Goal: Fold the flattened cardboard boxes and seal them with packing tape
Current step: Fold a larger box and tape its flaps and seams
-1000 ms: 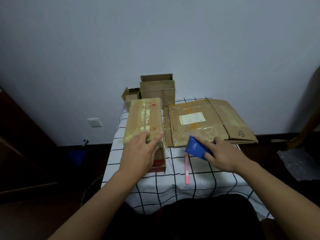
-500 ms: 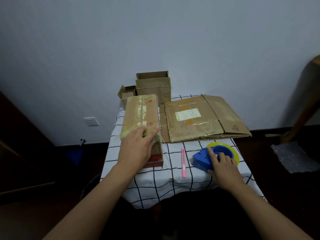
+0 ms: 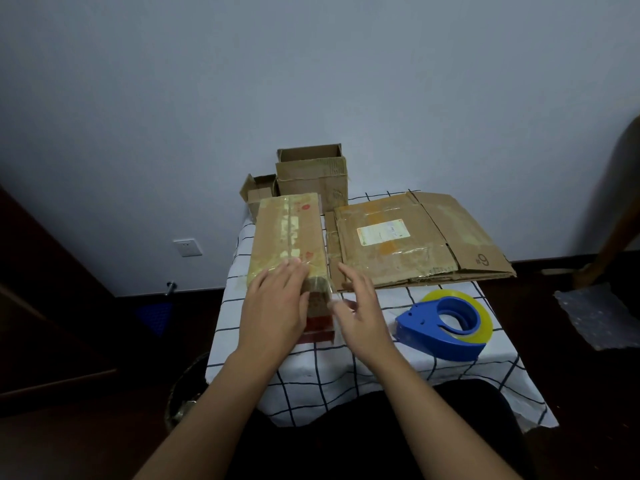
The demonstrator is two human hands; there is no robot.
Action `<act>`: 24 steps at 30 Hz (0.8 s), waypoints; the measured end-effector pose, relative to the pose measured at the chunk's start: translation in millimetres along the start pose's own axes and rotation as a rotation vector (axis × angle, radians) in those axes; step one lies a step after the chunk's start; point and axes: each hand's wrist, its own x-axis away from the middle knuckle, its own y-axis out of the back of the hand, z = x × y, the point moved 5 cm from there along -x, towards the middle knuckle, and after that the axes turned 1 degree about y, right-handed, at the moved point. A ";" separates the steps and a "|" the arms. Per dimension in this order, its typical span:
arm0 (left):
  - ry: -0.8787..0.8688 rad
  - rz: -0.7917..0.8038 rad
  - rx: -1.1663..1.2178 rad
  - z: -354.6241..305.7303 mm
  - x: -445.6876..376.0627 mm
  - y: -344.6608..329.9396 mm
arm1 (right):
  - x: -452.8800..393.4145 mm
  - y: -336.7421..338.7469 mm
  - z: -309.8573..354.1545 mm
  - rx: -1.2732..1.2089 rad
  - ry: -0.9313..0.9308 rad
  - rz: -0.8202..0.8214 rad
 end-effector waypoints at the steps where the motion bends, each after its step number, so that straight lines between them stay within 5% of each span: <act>1: 0.002 0.000 0.003 0.5 0.9 -1.2 | 2.2 -5.5 -2.3 0.070 0.057 -0.003; 8: -0.008 -0.013 0.027 3.4 1.8 -3.8 | 7.8 -19.4 -12.3 0.230 0.064 -0.190; 18: 0.070 -0.026 -0.058 9.1 8.4 4.2 | 14.5 -18.3 -19.8 0.328 -0.041 -0.094; 24: 0.087 -0.026 -0.040 12.0 16.5 2.3 | -0.1 -24.9 31.4 0.431 0.363 -0.025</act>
